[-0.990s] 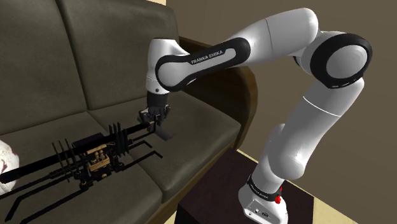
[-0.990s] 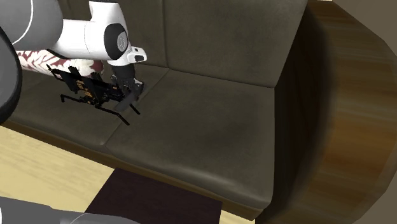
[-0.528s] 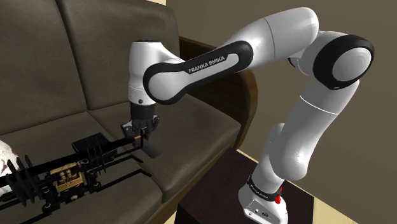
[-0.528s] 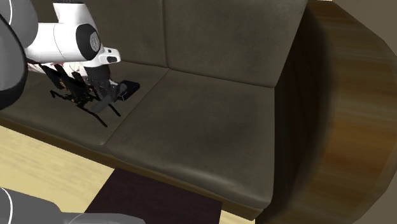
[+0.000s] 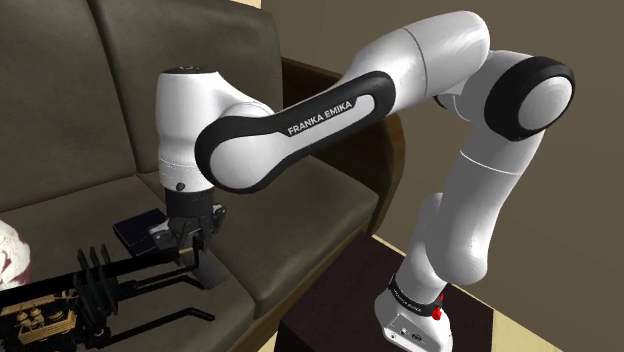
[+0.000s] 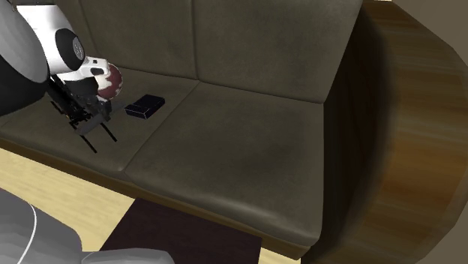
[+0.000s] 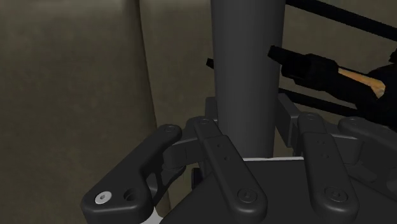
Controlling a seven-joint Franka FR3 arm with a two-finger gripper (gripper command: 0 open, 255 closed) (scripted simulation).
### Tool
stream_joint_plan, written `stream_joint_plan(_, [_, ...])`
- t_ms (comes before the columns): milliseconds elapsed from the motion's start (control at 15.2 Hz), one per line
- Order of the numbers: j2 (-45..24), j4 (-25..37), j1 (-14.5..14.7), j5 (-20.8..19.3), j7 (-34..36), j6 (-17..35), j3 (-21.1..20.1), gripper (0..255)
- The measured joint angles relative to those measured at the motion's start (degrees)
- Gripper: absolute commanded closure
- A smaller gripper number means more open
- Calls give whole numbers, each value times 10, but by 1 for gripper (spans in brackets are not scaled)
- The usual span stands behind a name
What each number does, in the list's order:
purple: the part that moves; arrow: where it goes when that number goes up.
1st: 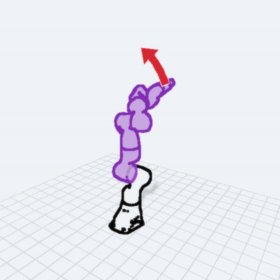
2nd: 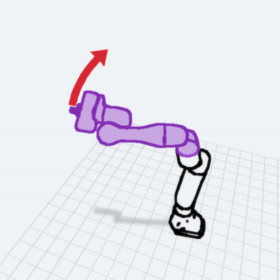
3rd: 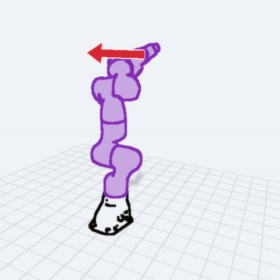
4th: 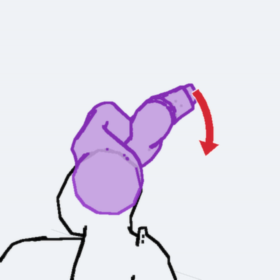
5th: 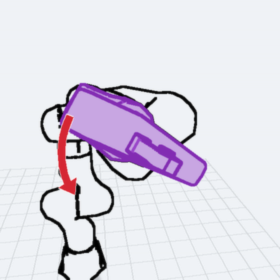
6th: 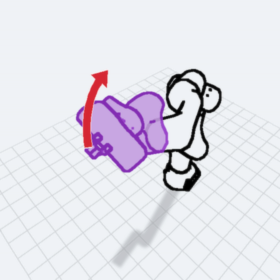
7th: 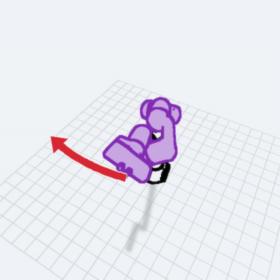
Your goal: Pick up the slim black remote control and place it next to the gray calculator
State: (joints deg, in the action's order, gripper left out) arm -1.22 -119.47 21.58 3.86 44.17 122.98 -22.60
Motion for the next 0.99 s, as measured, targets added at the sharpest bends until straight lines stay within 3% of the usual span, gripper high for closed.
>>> stream_joint_plan(990, [-65, -41, 10, -30, 25, 105, -2, 255])
